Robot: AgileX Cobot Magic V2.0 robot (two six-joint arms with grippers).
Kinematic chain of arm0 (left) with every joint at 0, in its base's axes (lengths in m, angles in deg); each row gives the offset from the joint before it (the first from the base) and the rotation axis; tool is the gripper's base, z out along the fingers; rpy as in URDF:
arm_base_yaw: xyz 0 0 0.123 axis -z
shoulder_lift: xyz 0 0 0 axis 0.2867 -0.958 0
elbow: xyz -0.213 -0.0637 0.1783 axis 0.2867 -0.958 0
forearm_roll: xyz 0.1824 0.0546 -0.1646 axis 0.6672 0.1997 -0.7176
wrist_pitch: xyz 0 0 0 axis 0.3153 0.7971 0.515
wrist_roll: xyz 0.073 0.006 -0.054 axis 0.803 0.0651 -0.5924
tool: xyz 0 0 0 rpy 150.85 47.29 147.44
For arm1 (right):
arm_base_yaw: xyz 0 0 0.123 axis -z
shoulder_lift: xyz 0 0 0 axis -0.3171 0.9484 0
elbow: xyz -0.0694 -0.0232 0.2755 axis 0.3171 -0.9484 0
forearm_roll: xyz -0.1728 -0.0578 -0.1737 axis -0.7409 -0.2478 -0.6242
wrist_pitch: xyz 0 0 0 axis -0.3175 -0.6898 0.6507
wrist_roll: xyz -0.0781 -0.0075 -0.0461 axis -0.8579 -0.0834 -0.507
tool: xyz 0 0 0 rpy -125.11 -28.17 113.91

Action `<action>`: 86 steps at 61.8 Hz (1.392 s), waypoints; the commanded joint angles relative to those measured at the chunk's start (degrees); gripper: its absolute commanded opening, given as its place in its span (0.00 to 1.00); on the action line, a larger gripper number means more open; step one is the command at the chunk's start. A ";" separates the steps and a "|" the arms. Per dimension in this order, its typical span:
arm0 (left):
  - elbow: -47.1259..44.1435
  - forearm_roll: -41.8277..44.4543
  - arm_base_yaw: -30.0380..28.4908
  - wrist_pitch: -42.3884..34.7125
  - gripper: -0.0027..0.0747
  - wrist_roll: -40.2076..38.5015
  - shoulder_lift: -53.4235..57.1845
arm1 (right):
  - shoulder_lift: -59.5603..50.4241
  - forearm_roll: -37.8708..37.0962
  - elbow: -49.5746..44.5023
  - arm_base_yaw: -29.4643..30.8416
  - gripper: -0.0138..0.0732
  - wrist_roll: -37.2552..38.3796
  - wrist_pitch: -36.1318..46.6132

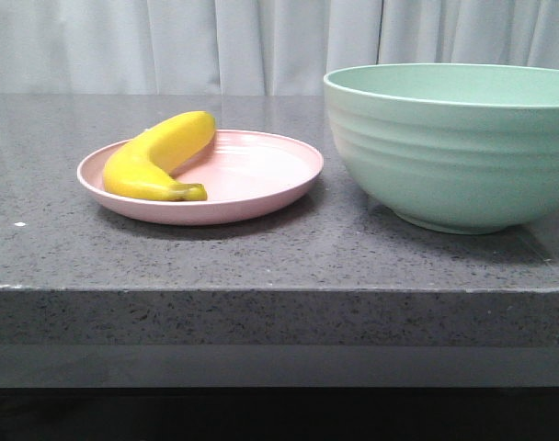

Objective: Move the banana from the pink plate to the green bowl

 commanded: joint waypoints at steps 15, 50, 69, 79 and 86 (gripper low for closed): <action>-0.29 -0.08 -0.12 -4.58 0.01 -0.06 1.10 | -1.24 -0.54 0.00 0.22 0.09 -0.24 4.77; -0.29 1.93 -0.12 -4.58 0.01 0.41 1.10 | -1.24 -0.54 0.00 0.22 0.09 -0.24 4.77; -0.29 3.17 -0.12 -7.22 0.01 0.41 1.10 | -1.24 -0.54 0.00 0.22 0.09 -0.24 4.77; -0.29 3.17 -0.12 -8.62 0.01 0.41 1.10 | -1.24 -0.48 0.00 0.22 0.09 -0.24 5.02; -0.29 -0.37 -0.12 -8.96 0.01 0.30 1.10 | -1.24 -0.44 0.00 0.22 0.09 -0.24 5.33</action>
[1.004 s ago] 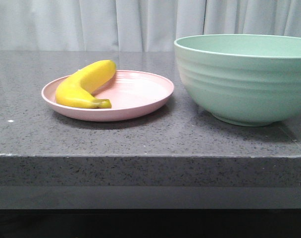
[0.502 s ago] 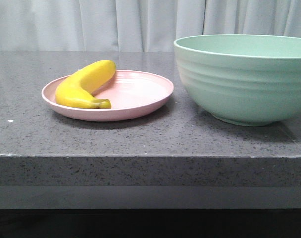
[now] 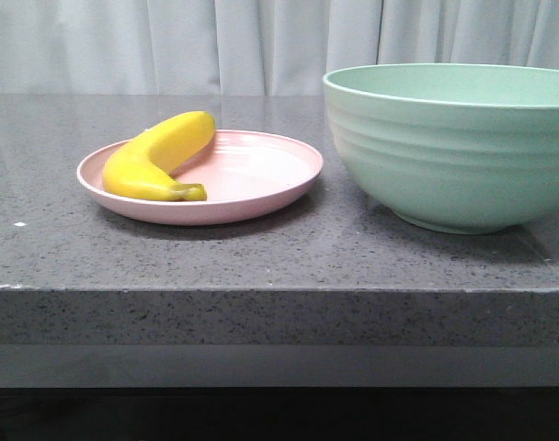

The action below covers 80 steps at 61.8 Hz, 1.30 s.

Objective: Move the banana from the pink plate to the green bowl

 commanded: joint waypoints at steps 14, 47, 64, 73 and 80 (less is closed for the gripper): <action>3.44 -4.45 -0.26 -13.00 0.01 -0.10 0.61 | -1.04 -0.44 5.65 0.22 0.09 -0.24 4.38; 30.61 -0.81 -0.12 -5.32 0.01 -0.10 -28.07 | 25.03 0.50 32.81 0.22 0.09 -0.24 -0.98; 30.61 -1.34 -0.12 -5.43 0.47 -0.10 -28.16 | 26.05 0.60 32.92 0.22 0.77 -0.24 -0.77; 30.61 -1.34 -0.12 -5.18 0.96 -0.10 -29.01 | 26.05 0.60 32.92 0.22 0.89 -0.24 -0.88; 30.72 -6.00 0.35 -2.56 0.87 -0.10 -30.51 | 26.05 0.60 32.92 0.22 0.89 -0.24 -0.81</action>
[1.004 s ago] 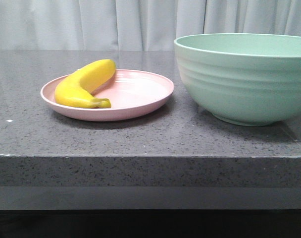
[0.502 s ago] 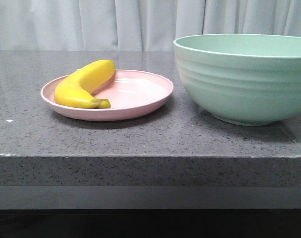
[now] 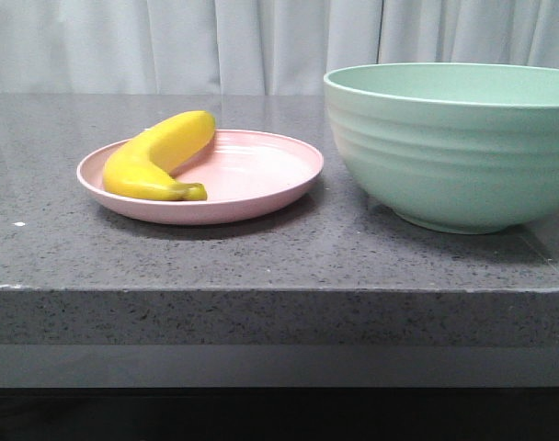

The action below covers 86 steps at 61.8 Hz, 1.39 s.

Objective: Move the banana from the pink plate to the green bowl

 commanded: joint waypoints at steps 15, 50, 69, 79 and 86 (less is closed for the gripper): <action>12.76 -2.19 12.76 9.62 0.83 3.58 -14.38 | 0.71 0.16 2.20 0.22 0.89 -0.24 4.29; 42.09 -4.45 27.65 29.64 0.83 2.53 -56.62 | 0.71 0.16 2.20 0.22 0.89 -0.24 4.06; 43.85 -5.23 27.65 31.56 0.83 2.53 -63.04 | 0.71 0.16 2.20 0.22 0.89 -0.24 4.06; 43.85 -5.23 27.65 31.56 0.83 2.53 -64.53 | 0.71 0.16 2.20 0.22 0.89 -0.24 4.00; 43.85 -5.23 27.65 31.56 0.83 2.53 -64.75 | 0.71 0.16 2.20 0.22 0.89 -0.24 4.00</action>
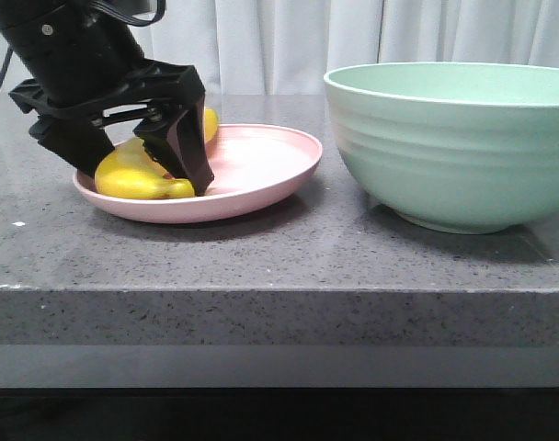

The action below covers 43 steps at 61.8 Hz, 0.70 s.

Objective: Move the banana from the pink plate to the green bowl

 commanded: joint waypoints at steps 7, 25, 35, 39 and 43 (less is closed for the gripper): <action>1.63 -1.23 0.41 -2.43 0.71 -0.59 1.72 | 0.71 0.06 2.20 0.22 0.89 -0.24 3.95; 2.86 -1.12 0.27 -7.71 0.20 -0.59 1.72 | 0.71 0.06 2.20 0.22 0.89 -0.24 3.67; 8.77 -1.12 0.41 -5.84 0.06 -0.59 3.44 | 0.71 3.31 2.20 0.22 0.89 -0.24 3.49; 11.34 -1.12 0.84 -4.52 0.06 -0.59 4.96 | 0.76 6.55 2.20 0.22 0.89 -0.24 3.49; 13.67 -1.22 1.85 -2.37 0.06 -0.17 6.74 | 1.30 11.52 2.28 0.22 0.89 -0.24 3.38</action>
